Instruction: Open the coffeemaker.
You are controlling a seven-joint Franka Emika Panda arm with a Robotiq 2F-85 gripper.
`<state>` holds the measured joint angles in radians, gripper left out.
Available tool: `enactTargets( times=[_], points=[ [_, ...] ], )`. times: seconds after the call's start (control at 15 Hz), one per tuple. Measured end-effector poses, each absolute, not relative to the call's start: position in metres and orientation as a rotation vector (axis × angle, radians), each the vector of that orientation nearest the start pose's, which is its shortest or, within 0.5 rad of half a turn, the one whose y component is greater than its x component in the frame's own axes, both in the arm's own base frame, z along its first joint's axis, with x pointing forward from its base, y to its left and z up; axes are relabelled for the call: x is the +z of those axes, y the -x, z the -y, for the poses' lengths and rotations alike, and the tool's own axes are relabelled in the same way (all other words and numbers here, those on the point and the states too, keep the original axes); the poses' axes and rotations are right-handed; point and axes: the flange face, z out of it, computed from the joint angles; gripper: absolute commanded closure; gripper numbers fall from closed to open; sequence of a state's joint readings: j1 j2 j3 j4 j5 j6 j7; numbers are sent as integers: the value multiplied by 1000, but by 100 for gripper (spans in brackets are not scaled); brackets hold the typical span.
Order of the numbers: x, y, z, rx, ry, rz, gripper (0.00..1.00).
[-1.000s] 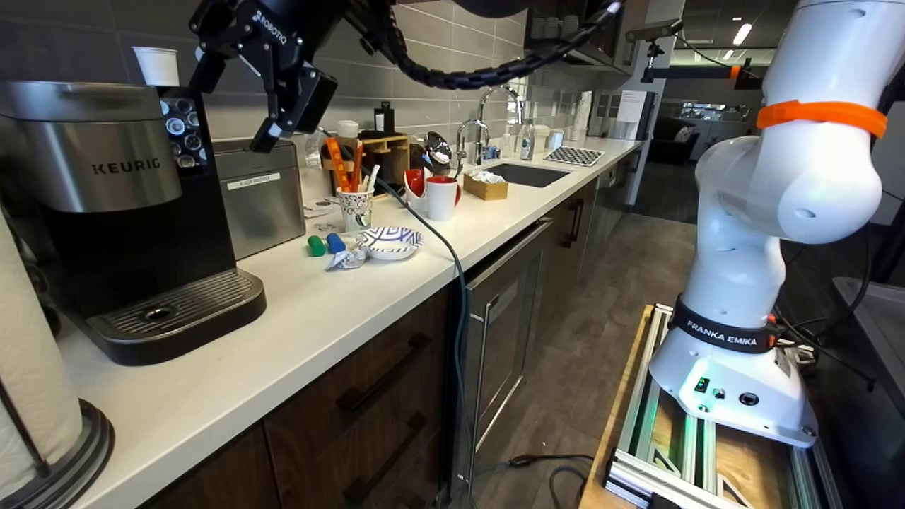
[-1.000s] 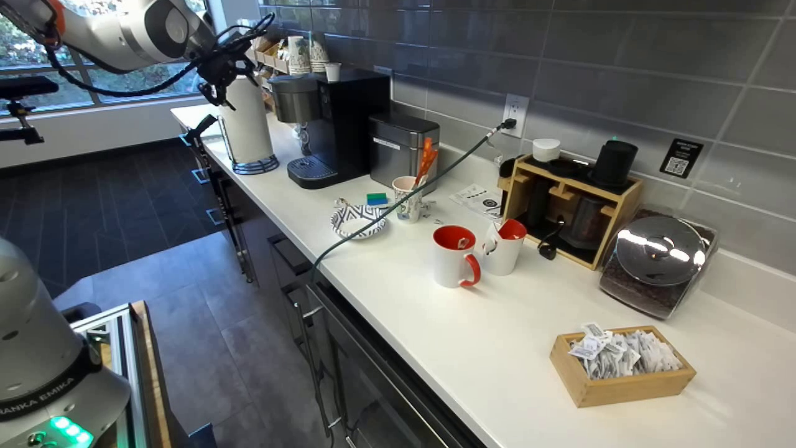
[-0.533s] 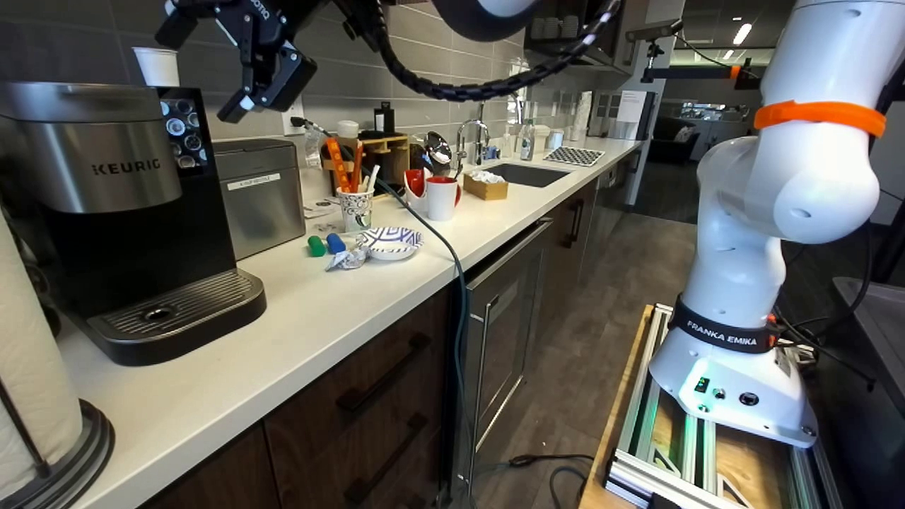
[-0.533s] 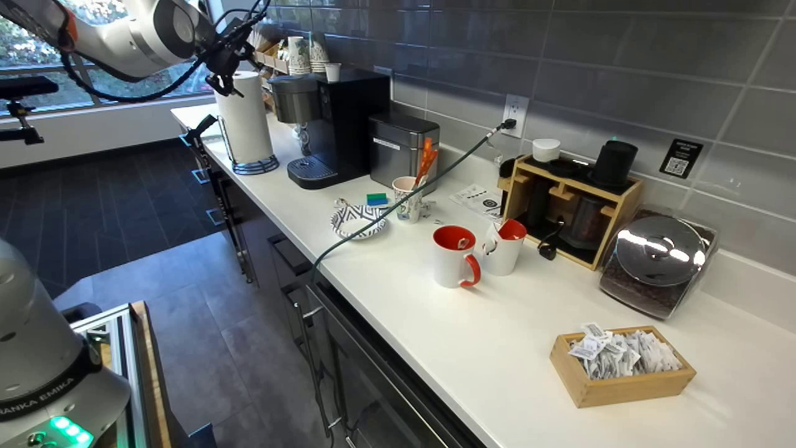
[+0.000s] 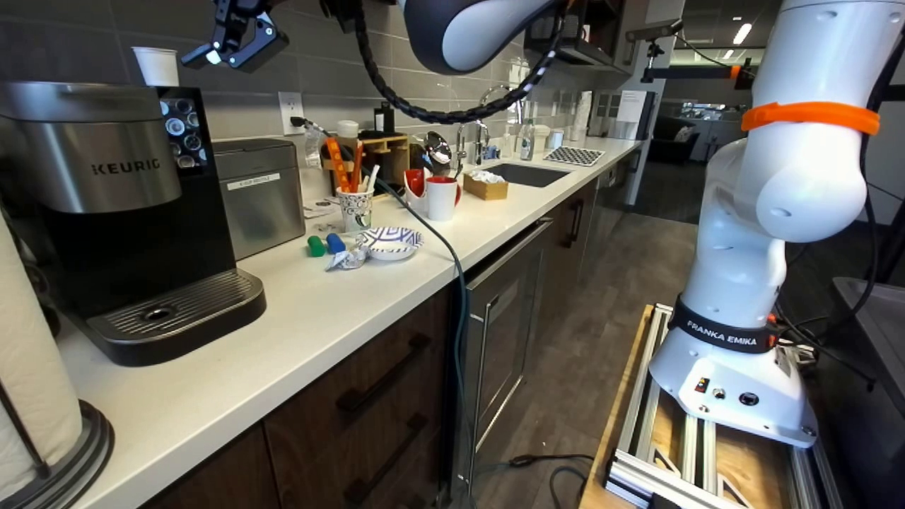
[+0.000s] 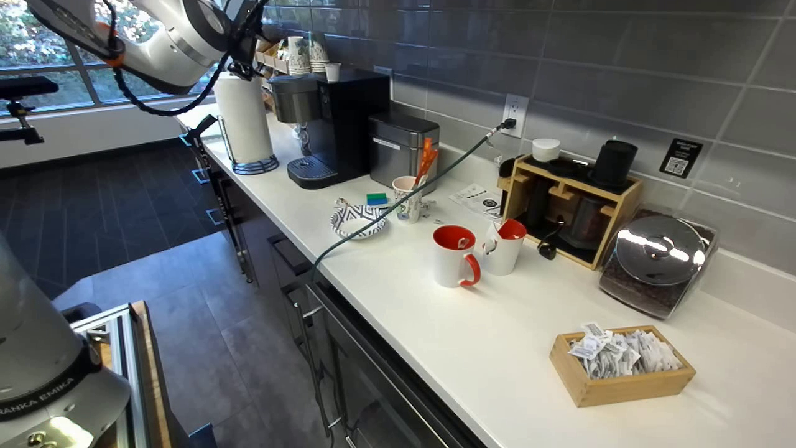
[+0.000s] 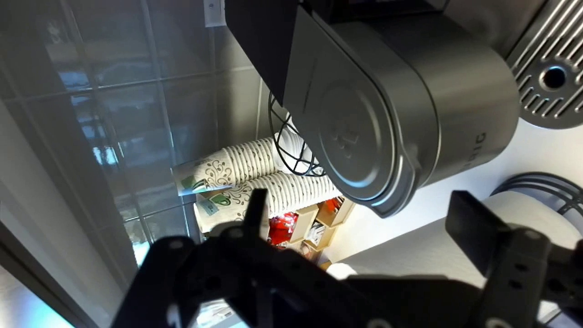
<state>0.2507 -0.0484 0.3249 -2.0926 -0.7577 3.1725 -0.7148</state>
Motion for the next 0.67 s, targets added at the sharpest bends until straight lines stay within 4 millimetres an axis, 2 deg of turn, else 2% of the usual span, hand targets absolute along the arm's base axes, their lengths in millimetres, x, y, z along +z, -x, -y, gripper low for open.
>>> enactTargets(
  times=[0.4,0.67],
  points=[
    [534,-453,-382,1321,-1217,-2050,0],
    [538,-463,-383,1340,-1196,-2027,0]
  ],
)
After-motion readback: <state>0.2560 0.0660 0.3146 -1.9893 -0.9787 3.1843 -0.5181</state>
